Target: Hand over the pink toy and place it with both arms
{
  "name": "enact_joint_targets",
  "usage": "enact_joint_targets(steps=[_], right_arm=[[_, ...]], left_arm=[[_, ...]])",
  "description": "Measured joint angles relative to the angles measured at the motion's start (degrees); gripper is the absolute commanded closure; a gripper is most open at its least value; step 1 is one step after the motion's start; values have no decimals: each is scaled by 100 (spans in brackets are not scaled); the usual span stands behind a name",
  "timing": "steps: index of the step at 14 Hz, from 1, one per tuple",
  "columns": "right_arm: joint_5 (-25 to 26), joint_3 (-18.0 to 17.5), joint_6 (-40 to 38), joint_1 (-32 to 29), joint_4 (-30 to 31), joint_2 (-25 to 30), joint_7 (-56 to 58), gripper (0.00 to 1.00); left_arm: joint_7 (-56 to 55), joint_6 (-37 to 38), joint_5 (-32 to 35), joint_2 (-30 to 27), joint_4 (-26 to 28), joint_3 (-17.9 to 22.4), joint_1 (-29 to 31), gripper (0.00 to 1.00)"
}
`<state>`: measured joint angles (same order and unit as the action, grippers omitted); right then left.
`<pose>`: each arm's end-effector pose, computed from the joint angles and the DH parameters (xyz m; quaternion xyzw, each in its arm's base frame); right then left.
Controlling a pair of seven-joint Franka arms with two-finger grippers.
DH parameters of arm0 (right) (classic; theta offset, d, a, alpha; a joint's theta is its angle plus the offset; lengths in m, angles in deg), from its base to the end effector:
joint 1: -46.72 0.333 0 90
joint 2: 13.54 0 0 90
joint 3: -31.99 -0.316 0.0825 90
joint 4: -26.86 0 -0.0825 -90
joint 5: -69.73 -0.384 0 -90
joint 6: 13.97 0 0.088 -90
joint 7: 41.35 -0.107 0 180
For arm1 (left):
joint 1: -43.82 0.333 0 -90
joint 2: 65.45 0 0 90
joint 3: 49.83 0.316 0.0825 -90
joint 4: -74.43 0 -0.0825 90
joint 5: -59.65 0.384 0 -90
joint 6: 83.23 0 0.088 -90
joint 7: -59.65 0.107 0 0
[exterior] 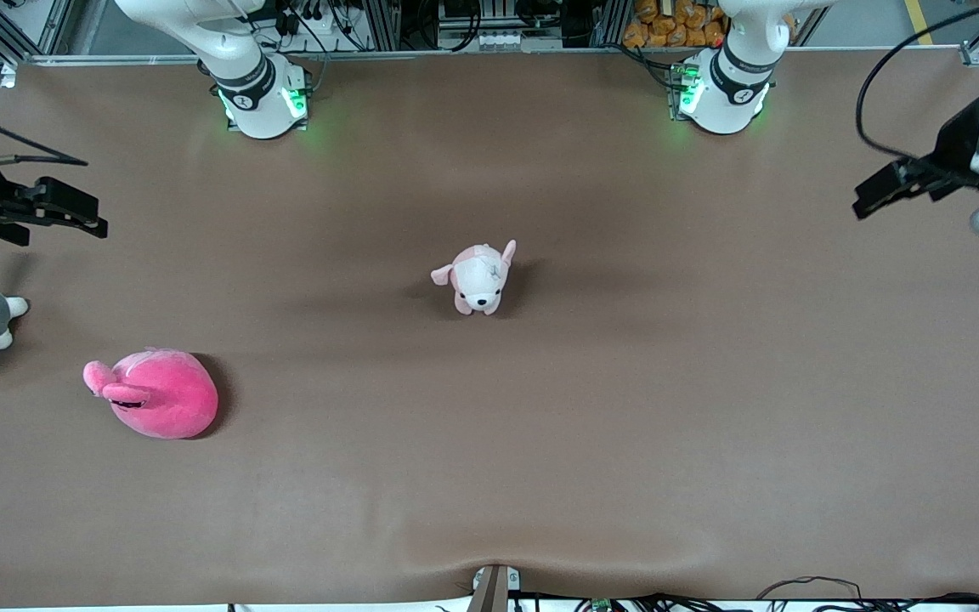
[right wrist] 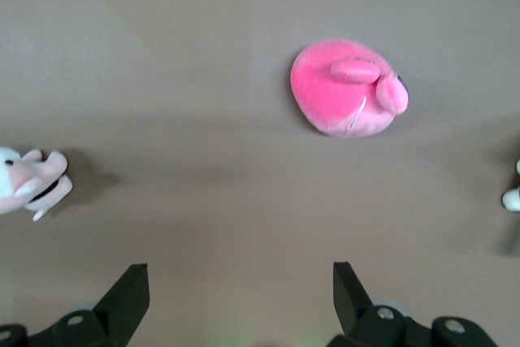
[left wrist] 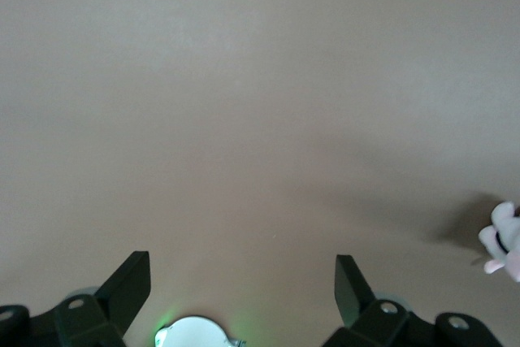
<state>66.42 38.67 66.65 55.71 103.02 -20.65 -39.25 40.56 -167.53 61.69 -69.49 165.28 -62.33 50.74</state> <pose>0.5744 0.0352 0.6529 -0.9986 -0.0428 0.0228 0.0213 0.5201 -0.0512 0.6462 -0.9923 -0.1193 0.0168 0.0296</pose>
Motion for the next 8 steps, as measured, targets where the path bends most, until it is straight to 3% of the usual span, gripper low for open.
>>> enact_joint_targets(steps=[2,4,8], right_arm=[[37,37,705,-1,1176,748,21,0],[57,77,902,-5,1802,1227,54,0],[109,110,921,-203,1604,1153,421,0]], left_arm=[[2,0,-31,-388,462,136,-202,0],[2,-82,-40,-720,876,155,-378,0],[9,-309,-42,-1062,1277,354,-688,0]])
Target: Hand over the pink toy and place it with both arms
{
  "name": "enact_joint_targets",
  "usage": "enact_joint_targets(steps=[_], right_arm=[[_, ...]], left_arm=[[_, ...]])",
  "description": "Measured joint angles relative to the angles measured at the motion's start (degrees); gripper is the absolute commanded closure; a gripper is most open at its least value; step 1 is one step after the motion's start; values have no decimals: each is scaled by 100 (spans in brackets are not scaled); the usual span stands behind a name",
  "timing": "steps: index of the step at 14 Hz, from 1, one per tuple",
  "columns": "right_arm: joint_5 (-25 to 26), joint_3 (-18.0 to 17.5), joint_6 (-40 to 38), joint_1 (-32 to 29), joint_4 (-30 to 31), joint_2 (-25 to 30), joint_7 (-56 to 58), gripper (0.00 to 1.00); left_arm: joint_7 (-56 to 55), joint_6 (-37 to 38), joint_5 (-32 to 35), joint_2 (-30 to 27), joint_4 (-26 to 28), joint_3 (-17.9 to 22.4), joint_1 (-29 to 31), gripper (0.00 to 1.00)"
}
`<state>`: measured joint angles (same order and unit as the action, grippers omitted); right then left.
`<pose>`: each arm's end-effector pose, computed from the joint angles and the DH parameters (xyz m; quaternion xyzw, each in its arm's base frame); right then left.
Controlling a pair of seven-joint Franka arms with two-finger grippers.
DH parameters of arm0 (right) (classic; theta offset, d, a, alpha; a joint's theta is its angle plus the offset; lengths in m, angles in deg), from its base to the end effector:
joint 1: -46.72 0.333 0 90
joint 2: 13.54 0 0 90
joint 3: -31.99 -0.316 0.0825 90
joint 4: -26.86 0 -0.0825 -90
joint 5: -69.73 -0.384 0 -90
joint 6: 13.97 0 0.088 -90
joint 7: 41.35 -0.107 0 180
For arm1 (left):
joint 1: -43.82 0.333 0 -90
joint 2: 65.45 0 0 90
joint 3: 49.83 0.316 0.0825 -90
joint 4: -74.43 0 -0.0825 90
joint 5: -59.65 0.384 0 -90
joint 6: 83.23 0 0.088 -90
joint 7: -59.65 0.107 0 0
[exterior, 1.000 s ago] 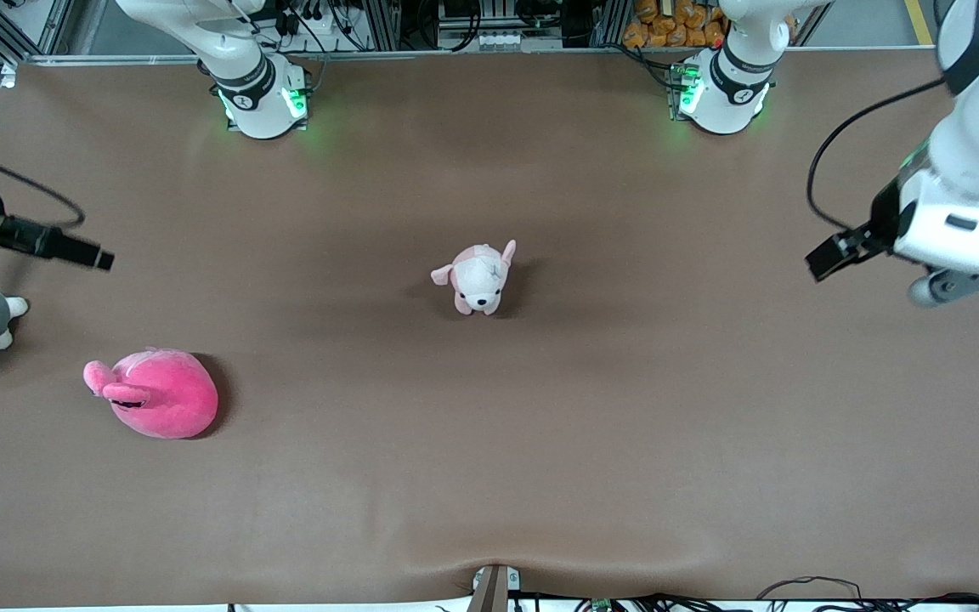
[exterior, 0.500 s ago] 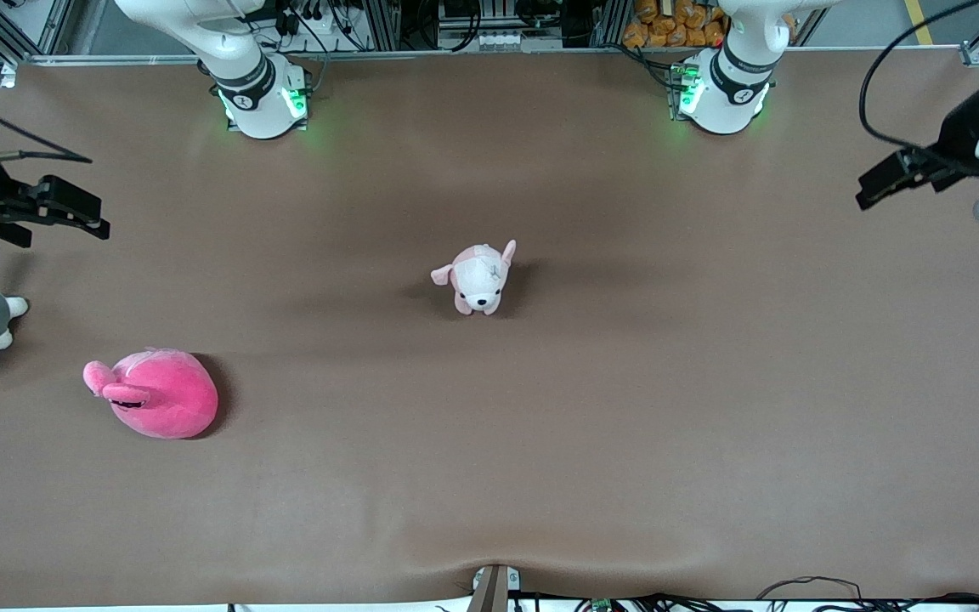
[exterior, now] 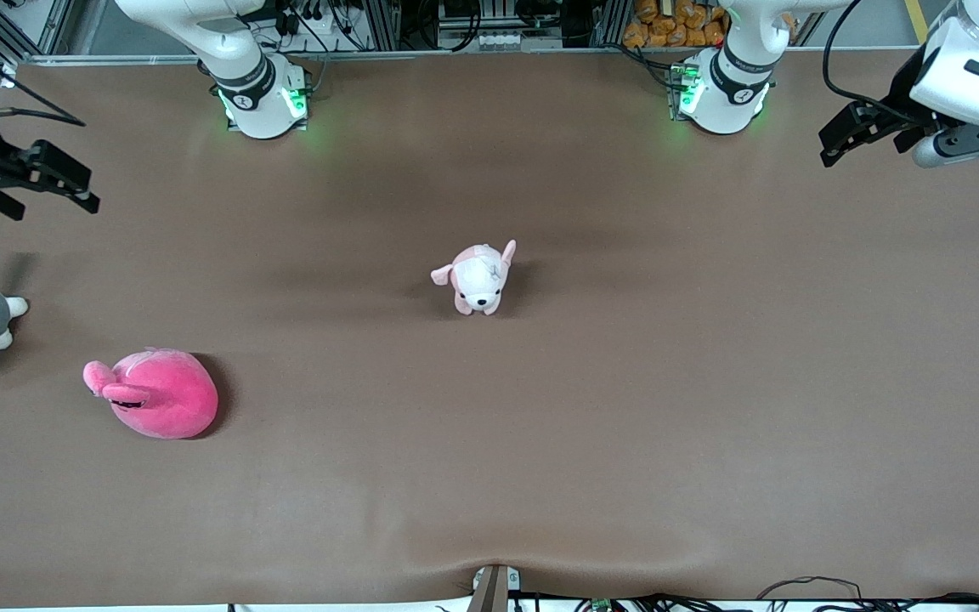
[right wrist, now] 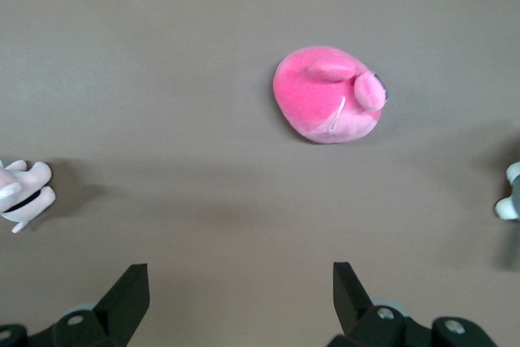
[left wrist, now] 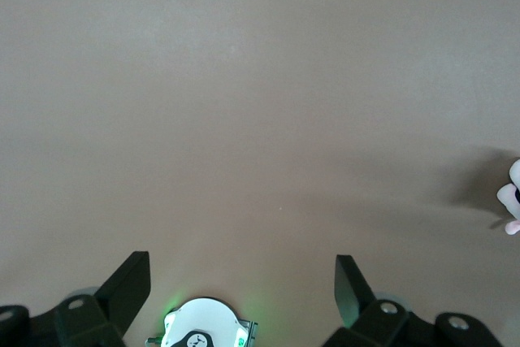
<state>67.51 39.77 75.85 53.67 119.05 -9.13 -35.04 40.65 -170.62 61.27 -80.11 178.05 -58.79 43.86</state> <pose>0.5304 -0.0066 0.6477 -0.9984 -0.0483 -0.0189 0.0234 0.4616 -0.0791 0.6382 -0.9952 -0.0910 0.0067 0.0365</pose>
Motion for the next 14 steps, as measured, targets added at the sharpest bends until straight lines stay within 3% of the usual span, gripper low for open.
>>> enact_joint_targets(steps=[4,9,14], right_arm=[[0,20,-169,-281,-505,-430,532,0],[0,10,-551,-281,-1043,-785,541,0],[0,11,-685,-283,-1219,-922,541,0]], left_arm=[[424,-48,0,130,-135,96,17,0],[714,315,0,667,-823,117,72,0],[714,387,0,738,-914,119,123,0]])
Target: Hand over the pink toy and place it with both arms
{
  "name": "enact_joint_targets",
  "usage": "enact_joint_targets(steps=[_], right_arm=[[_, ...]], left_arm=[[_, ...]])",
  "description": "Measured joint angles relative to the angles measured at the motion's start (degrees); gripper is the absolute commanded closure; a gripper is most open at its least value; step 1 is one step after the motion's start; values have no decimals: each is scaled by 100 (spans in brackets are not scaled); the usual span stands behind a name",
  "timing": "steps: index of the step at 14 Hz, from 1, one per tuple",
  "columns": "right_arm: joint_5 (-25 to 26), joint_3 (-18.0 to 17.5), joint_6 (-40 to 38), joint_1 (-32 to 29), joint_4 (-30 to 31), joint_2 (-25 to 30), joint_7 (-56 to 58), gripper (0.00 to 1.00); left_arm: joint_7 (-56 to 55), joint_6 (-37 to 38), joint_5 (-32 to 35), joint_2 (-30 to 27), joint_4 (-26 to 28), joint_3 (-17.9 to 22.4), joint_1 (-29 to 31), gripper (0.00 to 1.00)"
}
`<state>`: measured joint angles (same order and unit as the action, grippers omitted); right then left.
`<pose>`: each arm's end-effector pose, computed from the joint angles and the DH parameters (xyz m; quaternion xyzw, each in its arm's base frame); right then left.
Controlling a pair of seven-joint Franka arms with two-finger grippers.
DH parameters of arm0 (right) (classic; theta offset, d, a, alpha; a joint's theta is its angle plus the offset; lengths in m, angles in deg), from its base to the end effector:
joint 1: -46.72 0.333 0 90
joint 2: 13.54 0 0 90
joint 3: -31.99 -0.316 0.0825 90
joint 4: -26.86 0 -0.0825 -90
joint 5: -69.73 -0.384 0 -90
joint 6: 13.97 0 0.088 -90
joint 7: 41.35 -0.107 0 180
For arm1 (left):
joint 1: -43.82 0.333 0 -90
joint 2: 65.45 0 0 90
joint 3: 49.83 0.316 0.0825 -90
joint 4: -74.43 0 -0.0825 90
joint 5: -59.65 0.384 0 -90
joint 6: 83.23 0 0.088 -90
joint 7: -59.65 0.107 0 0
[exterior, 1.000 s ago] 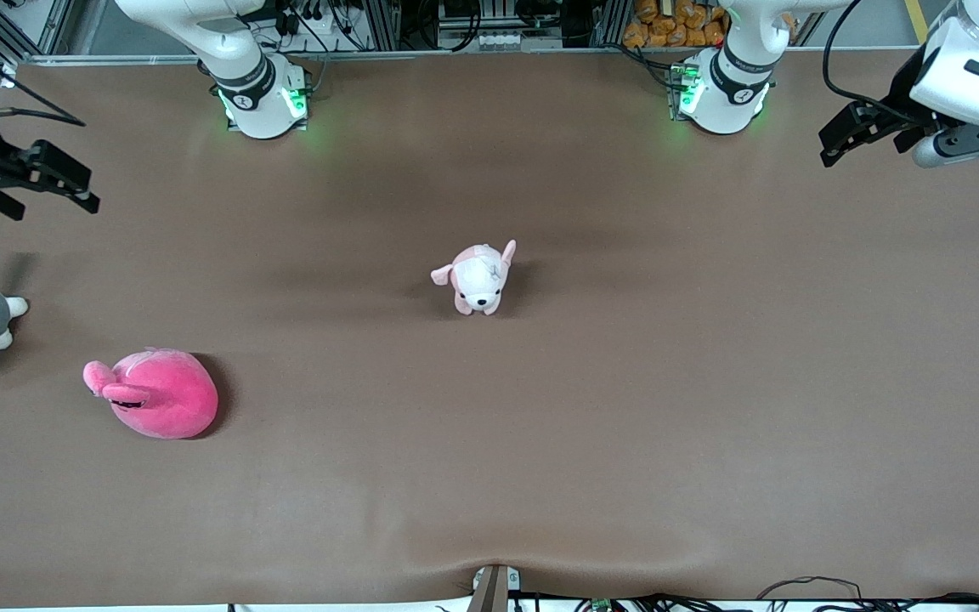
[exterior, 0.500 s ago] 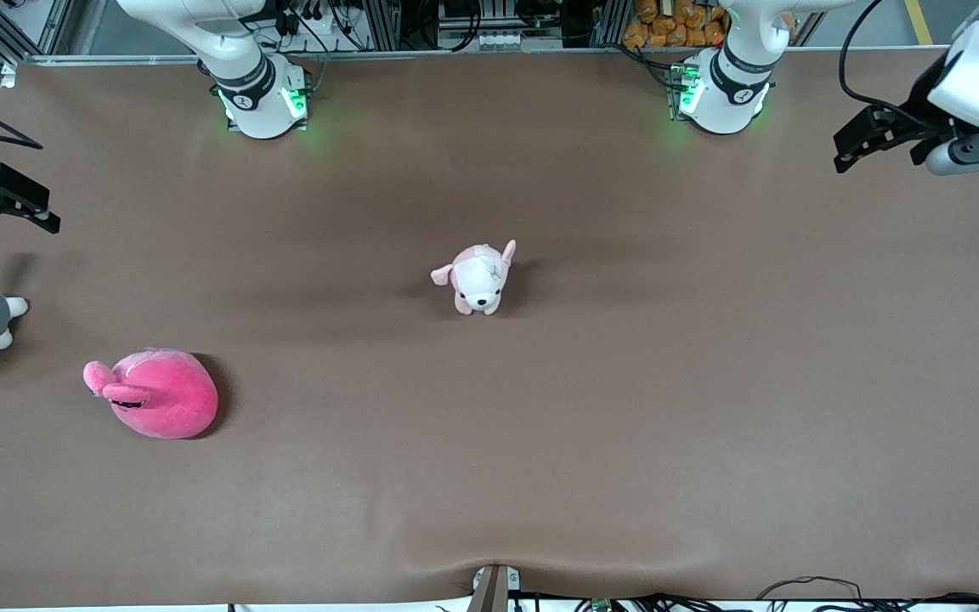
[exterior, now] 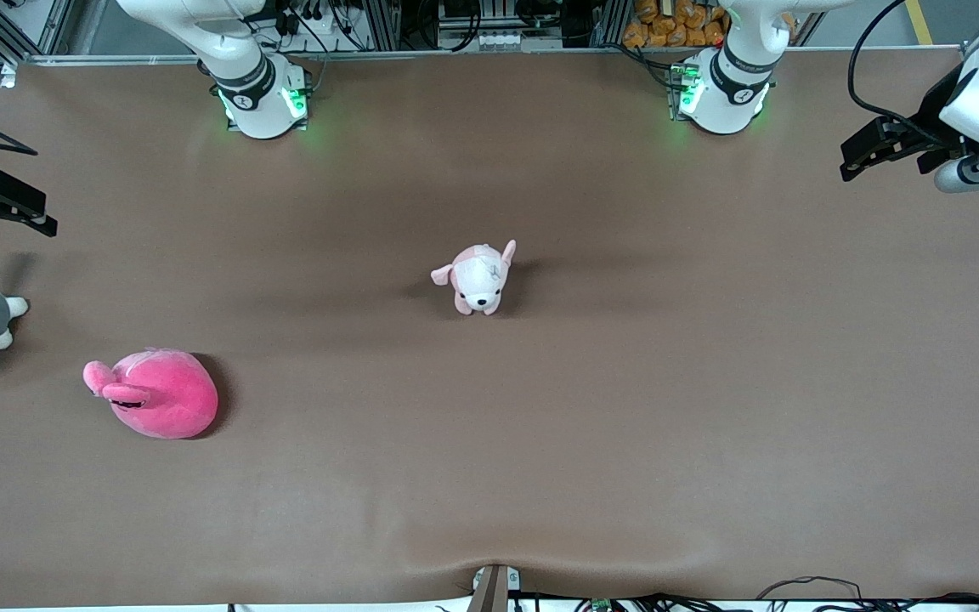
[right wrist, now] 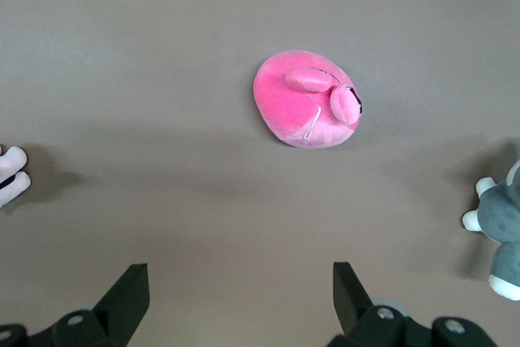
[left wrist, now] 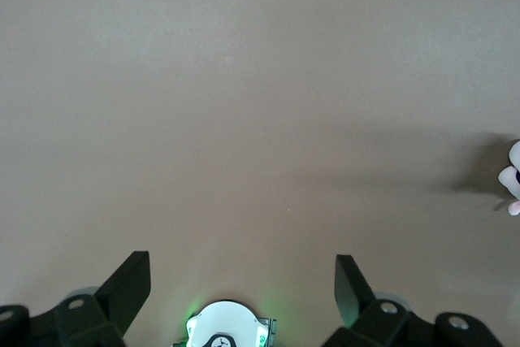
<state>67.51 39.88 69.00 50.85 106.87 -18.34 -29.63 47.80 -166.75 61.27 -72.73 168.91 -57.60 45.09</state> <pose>0.5672 -0.0288 0.6486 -0.9972 -0.0716 0.0137 0.0155 0.4992 -0.0584 0.6451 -0.9980 -0.0486 0.0287 0.0276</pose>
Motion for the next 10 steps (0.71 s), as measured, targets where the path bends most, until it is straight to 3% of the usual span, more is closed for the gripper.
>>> enact_joint_targets(steps=[10], right_arm=[[0,-13,-157,7,2,-3,-268,0]], left_arm=[[2,66,0,0,-3,4,87,0]])
